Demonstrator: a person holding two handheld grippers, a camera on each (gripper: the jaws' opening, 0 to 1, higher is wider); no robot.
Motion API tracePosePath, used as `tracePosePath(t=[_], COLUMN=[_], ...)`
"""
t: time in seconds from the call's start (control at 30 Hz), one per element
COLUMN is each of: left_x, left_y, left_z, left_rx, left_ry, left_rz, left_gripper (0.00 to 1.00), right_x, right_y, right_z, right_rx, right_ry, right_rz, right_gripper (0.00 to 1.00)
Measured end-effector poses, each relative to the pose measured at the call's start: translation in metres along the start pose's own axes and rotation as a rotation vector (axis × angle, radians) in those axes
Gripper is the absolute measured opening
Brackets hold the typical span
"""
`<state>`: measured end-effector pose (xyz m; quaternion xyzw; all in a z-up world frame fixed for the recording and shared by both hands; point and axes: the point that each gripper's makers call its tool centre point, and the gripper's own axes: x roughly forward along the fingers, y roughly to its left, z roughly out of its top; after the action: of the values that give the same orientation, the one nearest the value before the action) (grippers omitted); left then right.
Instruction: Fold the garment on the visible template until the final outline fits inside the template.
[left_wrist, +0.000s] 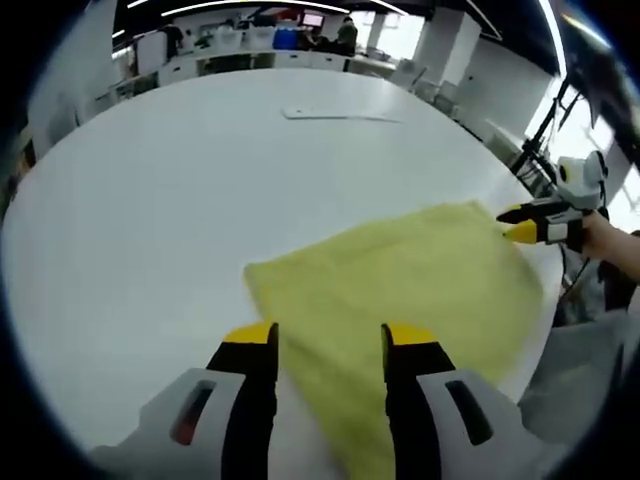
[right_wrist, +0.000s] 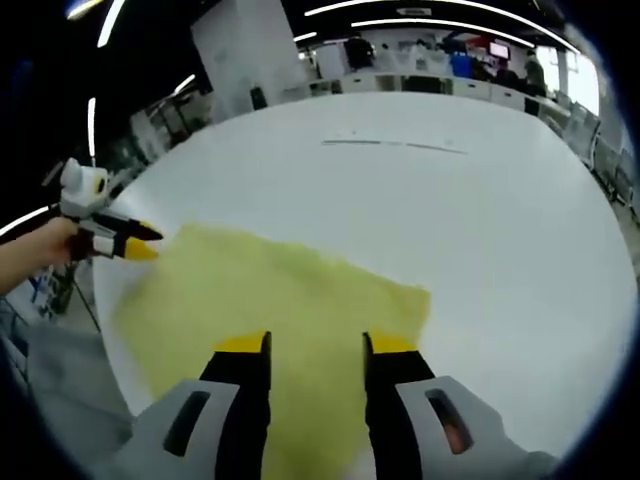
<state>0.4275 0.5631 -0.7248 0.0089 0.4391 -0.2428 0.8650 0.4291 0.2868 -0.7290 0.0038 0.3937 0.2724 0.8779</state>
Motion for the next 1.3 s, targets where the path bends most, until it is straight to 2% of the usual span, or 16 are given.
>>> tracePosePath(t=[0.27, 0.57, 0.73, 0.87, 1.03, 1.2, 1.3], left_x=[-0.020, -0.045, -0.061, -0.073, -0.089, -0.102, -0.112], left_y=[-0.008, -0.018, -0.024, -0.032, -0.040, -0.044, -0.046], left_z=[-0.012, -0.031, -0.035, -0.038, -0.046, -0.054, -0.054], left_rx=[-0.004, 0.009, 0.005, -0.010, -0.007, -0.008, -0.031], left_ry=[0.012, 0.043, 0.040, 0.025, 0.023, 0.031, 0.014], left_rz=[-0.014, -0.037, -0.048, -0.081, -0.090, -0.099, -0.104], left_gripper=[0.46, 0.55, 0.60, 0.67, 0.70, 0.72, 0.75], right_x=[-0.021, -0.041, -0.057, -0.070, -0.086, -0.100, -0.107], right_y=[0.010, 0.019, 0.025, 0.028, 0.030, 0.038, 0.041], right_z=[-0.011, -0.029, -0.036, -0.038, -0.041, -0.045, -0.048], right_rx=[0.000, 0.013, 0.016, 0.014, 0.028, 0.005, -0.015], right_ry=[0.011, 0.032, 0.034, 0.025, 0.010, 0.019, 0.024], right_rz=[0.027, 0.050, 0.069, 0.076, 0.084, 0.100, 0.110], right_gripper=[0.44, 0.55, 0.60, 0.63, 0.65, 0.69, 0.71])
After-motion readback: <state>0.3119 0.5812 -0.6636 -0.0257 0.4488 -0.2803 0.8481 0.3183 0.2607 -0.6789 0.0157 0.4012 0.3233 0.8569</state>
